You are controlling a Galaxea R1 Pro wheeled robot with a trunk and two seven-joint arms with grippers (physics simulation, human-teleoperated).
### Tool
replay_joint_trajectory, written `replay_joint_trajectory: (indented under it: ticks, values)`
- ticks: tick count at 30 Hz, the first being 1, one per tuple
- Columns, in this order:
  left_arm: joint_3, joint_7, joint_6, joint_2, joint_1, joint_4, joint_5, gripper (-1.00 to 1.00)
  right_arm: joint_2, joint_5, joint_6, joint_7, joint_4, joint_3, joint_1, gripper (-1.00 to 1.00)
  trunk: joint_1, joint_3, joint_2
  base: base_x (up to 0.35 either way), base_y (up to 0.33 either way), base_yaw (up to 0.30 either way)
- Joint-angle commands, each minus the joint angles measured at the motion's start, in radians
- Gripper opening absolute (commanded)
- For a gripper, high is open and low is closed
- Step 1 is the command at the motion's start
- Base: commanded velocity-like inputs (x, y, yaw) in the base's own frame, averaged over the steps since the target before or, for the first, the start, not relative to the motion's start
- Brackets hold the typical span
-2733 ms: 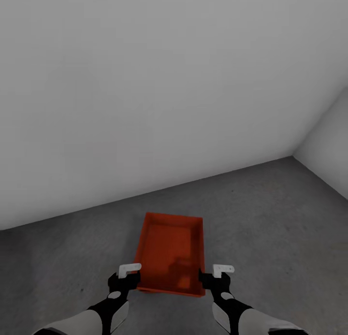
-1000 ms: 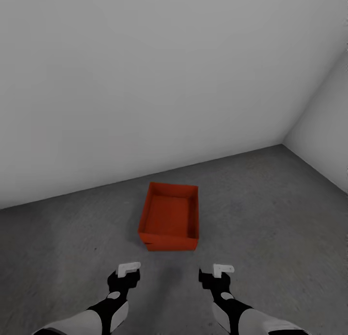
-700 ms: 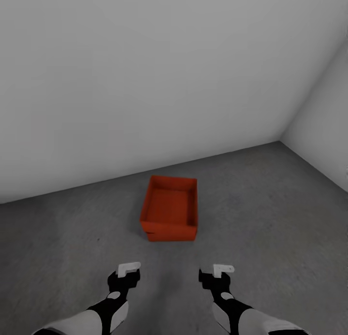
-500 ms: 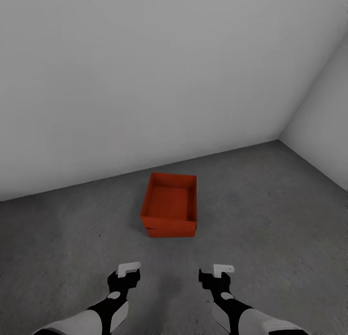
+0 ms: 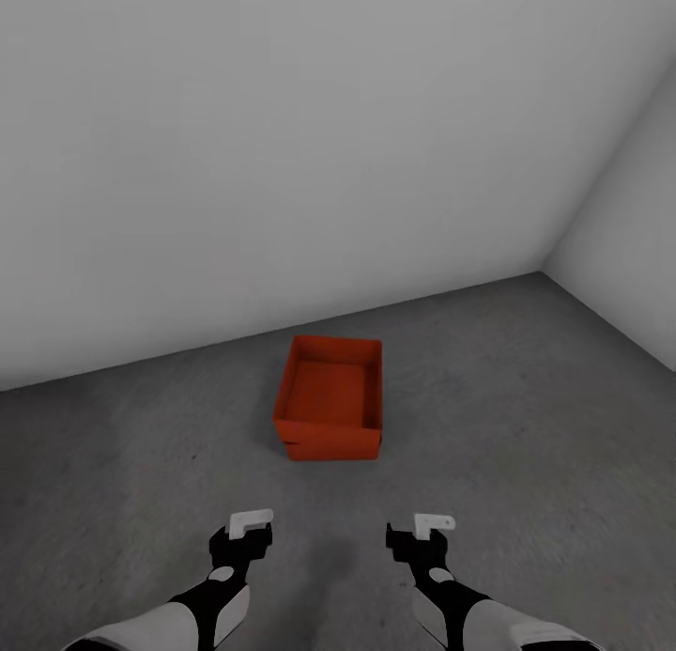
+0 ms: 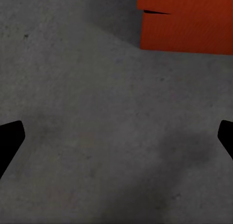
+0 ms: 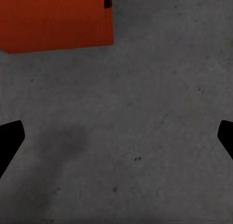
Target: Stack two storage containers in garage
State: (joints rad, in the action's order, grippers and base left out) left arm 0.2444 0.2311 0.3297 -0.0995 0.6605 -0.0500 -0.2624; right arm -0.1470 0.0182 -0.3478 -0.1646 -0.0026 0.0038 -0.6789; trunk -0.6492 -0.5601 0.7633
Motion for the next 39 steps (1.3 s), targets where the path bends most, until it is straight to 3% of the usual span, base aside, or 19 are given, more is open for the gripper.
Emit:
replay_joint_trajectory:
  ticks: [1,6,15,39]
  values:
    - [0.009,0.004,0.003,0.000,0.001,0.001,-0.007,1.00,0.000,0.002,-0.003,-0.003,0.001,0.001,-0.001,1.00,0.000,-0.001,0.001,0.000,0.000,0.000]
    - [0.009,0.004,0.003,0.000,0.001,0.001,-0.006,1.00,0.000,0.002,-0.003,-0.003,0.001,0.001,-0.001,1.00,0.000,-0.001,0.001,0.000,0.000,0.000]
    - [0.009,0.004,0.003,0.000,0.001,0.001,-0.006,1.00,0.000,0.002,-0.003,-0.003,0.001,0.001,-0.001,1.00,0.034,0.027,-0.062,0.000,0.000,0.000]
    - [0.009,0.004,0.005,0.000,0.001,0.001,-0.009,1.00,-0.002,0.002,-0.005,-0.003,0.001,0.001,-0.001,1.00,0.034,0.058,-0.062,0.000,0.000,0.000]
